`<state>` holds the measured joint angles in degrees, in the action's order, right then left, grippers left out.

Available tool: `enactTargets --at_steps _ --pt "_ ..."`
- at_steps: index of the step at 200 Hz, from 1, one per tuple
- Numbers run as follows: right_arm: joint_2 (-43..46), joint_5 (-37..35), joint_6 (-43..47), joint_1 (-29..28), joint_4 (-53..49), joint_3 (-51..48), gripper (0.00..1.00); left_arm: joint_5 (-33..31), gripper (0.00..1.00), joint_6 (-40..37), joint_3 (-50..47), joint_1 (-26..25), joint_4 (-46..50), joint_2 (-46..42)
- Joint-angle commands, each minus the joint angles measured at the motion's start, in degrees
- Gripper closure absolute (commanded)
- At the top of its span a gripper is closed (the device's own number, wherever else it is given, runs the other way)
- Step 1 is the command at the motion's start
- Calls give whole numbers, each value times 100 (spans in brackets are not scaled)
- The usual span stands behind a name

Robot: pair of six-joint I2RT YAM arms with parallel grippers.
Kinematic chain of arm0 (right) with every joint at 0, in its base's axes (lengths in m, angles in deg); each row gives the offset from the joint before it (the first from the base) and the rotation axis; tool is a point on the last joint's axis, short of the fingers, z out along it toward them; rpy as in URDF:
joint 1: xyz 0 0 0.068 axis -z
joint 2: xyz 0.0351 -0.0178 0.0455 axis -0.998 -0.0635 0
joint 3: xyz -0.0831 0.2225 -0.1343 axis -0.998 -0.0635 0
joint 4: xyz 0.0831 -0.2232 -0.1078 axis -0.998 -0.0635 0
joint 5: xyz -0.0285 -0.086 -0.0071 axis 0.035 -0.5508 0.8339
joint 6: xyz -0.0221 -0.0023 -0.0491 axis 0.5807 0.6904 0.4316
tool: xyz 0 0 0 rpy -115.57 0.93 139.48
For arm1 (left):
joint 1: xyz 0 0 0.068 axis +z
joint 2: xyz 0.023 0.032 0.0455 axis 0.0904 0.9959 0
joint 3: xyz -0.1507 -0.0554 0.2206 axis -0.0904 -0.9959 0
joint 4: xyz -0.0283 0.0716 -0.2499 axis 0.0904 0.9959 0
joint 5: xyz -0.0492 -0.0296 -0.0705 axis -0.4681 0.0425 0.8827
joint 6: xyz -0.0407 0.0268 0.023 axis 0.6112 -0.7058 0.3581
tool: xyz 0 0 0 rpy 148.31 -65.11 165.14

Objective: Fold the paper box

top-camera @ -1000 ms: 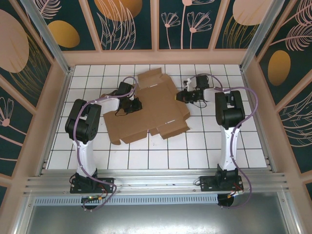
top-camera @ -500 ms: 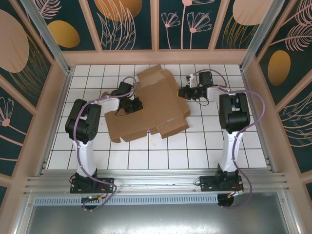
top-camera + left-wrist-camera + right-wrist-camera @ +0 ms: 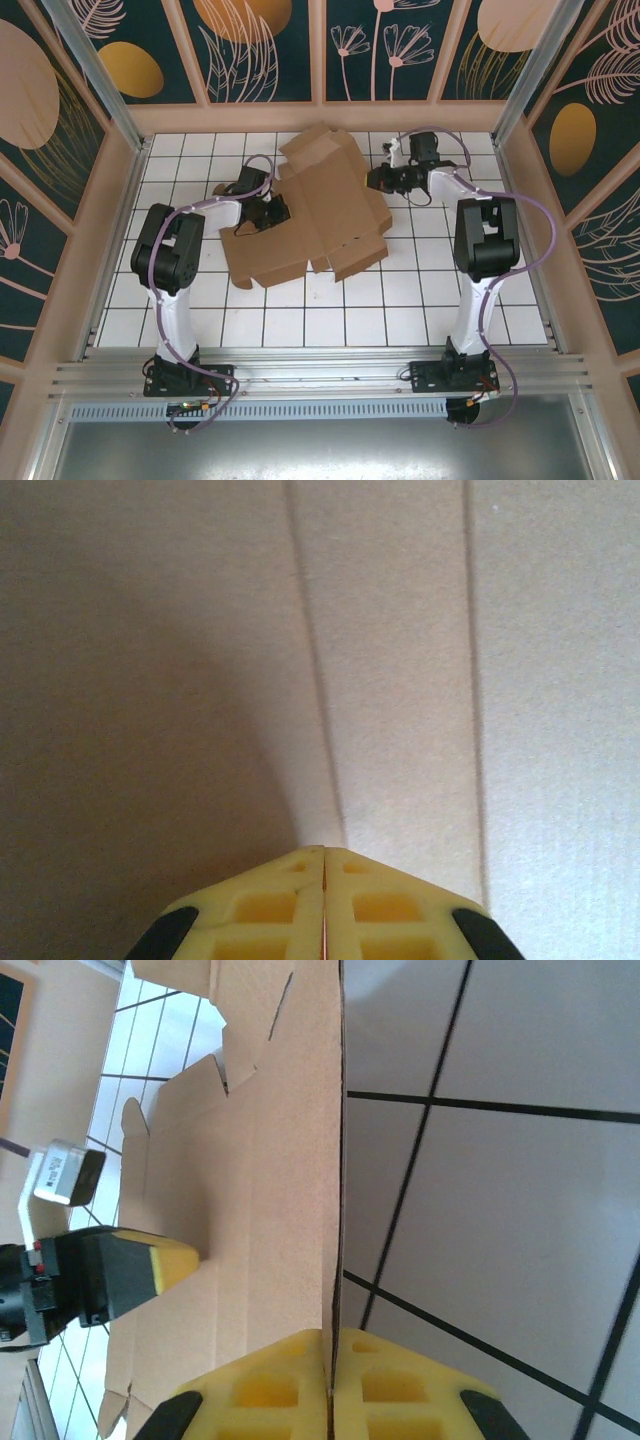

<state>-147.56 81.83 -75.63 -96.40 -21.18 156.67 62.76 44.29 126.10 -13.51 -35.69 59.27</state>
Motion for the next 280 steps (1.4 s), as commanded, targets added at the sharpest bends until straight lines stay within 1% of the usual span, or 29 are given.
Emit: enactTargets --at_steps 1,21,40,75,95,140,175,187,191,215,246,280 --pt "226 -23 -36 -271 -397 358 96 362 92 344 -158 15 -502 179" --pt "165 -111 -261 -502 -494 583 96 537 92 409 -176 19 -632 261" --pt "100 -247 -402 -744 -659 856 96 575 92 441 -203 15 -690 304" --pt "13 -281 -809 -1036 -734 1154 90 620 96 486 -218 11 -764 412" --pt "-42 -230 -968 -1196 -726 1264 89 660 97 527 -247 10 -831 443" --pt "-276 -408 -1166 -1756 -922 1612 88 665 98 605 -256 14 -884 419" --pt "-298 -203 -1592 -2089 -433 1332 86 688 99 664 -282 17 -952 407" --pt "-304 -124 -1778 -2098 -188 1179 85 712 99 689 -300 24 -981 410" --pt "-307 -96 -1835 -2209 -106 1125 84 706 99 693 -308 24 -989 407" --pt "-344 36 -2147 -2305 396 845 82 713 100 705 -335 24 -1007 377" --pt "-419 -35 -2166 -2346 444 734 82 709 100 710 -359 23 -1016 334" --pt "-295 -80 -2123 -2278 447 671 81 697 100 718 -405 20 -1017 252"
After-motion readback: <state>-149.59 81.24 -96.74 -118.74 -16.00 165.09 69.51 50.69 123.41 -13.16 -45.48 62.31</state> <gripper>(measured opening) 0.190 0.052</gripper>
